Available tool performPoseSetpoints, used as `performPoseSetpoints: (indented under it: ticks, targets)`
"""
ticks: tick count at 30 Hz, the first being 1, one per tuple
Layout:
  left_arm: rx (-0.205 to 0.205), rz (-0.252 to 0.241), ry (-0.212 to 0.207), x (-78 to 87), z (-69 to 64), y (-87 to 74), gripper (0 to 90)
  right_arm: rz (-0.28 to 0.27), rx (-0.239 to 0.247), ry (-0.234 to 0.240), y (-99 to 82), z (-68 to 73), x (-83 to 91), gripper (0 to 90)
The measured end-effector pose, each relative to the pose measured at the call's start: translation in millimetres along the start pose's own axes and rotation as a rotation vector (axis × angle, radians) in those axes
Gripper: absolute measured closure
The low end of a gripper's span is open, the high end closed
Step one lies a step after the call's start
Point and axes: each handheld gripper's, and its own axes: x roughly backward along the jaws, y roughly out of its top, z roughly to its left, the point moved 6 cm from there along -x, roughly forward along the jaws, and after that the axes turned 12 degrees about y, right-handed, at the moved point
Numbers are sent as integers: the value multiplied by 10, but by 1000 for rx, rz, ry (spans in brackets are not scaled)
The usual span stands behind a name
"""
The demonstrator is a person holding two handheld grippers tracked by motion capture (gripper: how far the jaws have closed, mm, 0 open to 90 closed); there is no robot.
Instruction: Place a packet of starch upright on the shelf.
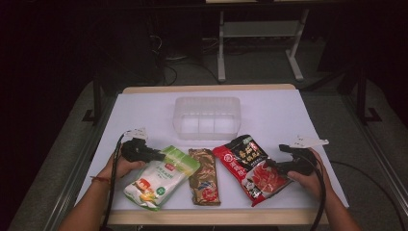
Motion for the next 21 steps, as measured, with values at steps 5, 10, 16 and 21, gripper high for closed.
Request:
performPoseSetpoints:
  ticks: [5, 10, 16, 21]
  targets:
    - [33, -33, 54, 84, 93, -52, 900, 1, -2, -2, -6, -14, 2, 163]
    - [85, -50, 110, 183, 217, -128, 900, 5, -7, -7, -9, -19, -3, 163]
    - [133, -74, 165, 338, 337, -253, 900, 19, -5, -15, -21, -27, -24, 163]
    - [93, -96, 178, 349, 313, -275, 874, 22, -10, -14, -22, -29, -31, 163]
